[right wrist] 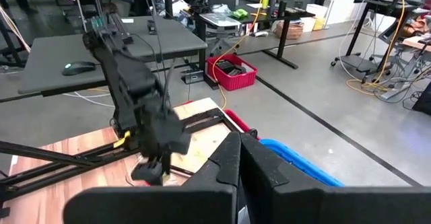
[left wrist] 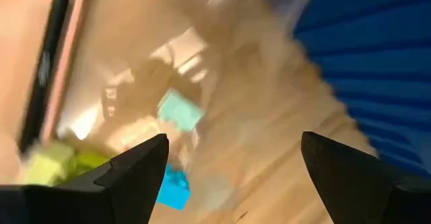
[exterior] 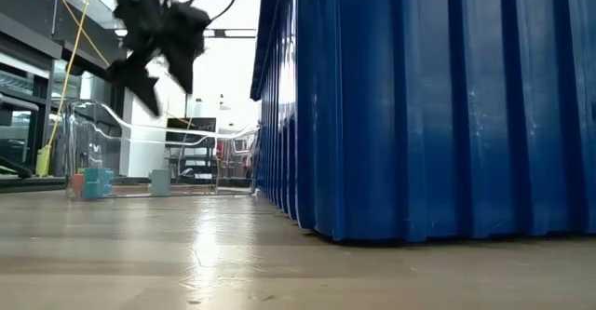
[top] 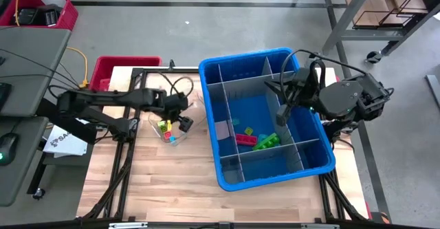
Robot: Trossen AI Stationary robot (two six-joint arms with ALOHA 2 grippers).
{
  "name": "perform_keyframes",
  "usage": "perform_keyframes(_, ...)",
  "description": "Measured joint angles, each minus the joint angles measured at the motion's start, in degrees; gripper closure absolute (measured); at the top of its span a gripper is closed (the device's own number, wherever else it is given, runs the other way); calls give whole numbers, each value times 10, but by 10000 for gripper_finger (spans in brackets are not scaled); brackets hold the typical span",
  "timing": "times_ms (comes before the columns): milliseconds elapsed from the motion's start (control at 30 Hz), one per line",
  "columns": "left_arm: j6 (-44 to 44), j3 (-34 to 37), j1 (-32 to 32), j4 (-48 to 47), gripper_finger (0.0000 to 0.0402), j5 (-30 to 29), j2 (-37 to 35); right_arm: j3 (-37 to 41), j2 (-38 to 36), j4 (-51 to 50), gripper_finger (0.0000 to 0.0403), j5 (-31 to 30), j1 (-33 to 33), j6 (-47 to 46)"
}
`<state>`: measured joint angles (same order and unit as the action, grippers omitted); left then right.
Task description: Sort blocks
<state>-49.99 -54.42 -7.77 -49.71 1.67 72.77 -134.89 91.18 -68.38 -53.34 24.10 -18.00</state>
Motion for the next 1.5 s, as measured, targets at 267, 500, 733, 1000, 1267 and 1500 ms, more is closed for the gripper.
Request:
perform_keyframes(267,-172,103,7,80,69,-3,31,0,0,0,403,-12,-1,-12)
perform_keyframes(500,-213,111,-9,125,69,-12,100,0,0,2,403,-19,-1,-15)
perform_keyframes(733,-238,110,11,149,69,32,137,0,0,2,403,-16,-1,-14)
perform_keyframes(1000,-244,109,39,151,134,23,136,0,0,-20,403,-19,-1,-11)
perform_keyframes(1267,-227,109,57,175,320,25,136,0,0,-26,403,-22,-1,-13)
perform_keyframes(1500,-163,67,29,123,320,3,115,0,0,-26,403,-22,-1,-15)
